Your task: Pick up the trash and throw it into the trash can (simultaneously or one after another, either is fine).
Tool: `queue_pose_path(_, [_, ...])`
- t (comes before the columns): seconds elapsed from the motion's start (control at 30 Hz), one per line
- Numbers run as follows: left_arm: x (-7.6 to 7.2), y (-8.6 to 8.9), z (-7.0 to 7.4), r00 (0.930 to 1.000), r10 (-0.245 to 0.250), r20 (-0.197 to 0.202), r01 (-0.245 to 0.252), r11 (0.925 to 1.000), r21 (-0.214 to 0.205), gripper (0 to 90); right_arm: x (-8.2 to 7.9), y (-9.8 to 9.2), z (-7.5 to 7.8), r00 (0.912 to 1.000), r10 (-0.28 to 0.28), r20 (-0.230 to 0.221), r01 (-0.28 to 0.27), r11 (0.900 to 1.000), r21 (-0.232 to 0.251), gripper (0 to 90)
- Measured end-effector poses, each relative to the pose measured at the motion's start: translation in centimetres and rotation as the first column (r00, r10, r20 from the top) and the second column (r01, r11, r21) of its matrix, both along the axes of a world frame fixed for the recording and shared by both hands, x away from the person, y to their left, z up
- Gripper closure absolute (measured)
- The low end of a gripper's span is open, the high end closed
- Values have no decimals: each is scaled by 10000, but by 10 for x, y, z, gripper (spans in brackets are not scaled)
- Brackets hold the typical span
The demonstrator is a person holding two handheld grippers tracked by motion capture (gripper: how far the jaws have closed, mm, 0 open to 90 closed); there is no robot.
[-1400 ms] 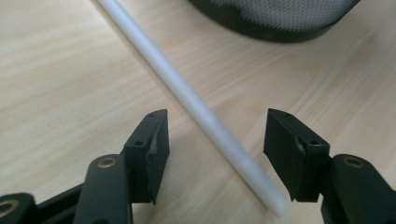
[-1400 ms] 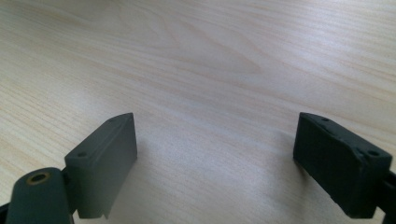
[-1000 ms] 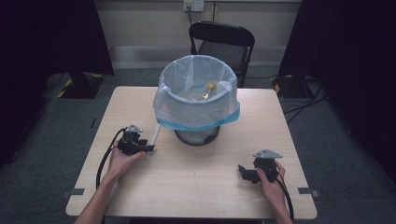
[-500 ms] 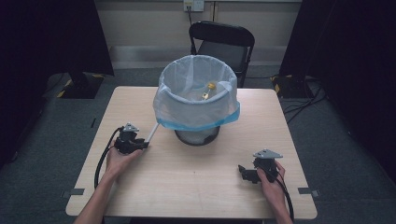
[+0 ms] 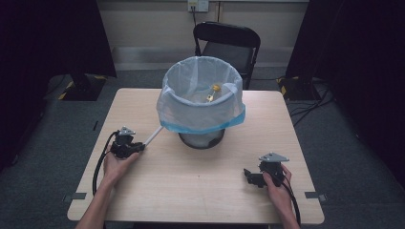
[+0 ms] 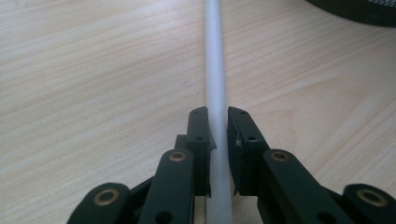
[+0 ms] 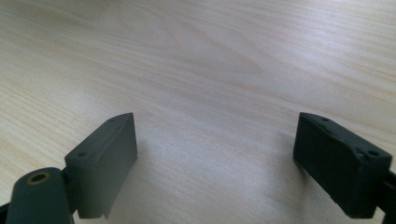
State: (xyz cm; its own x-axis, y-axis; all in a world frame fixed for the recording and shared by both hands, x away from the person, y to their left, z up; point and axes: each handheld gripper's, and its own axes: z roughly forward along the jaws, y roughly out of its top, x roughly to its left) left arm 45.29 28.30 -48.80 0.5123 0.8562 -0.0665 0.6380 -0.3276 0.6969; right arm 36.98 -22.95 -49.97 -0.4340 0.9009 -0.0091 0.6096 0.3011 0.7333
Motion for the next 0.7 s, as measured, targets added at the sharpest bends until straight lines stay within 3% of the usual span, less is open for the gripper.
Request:
queue_pose_path(0.27, [2, 6, -1, 9997, 118, -191, -128, 9986, -518, 804, 0, 0, 0, 10000, 1, 0, -1, 10000, 0, 127])
queue_pose_path(0.47, [1, 8, 2, 9996, 296, 16, -293, 9950, -958, 804, 0, 0, 0, 10000, -3, -1, 3, 10000, 1, 127])
queue_pose_path(0.7, [0, 25, 7, 9978, 601, 265, -555, 9875, -1475, 804, 0, 0, 0, 10000, -2, -1, 2, 10000, 0, 127])
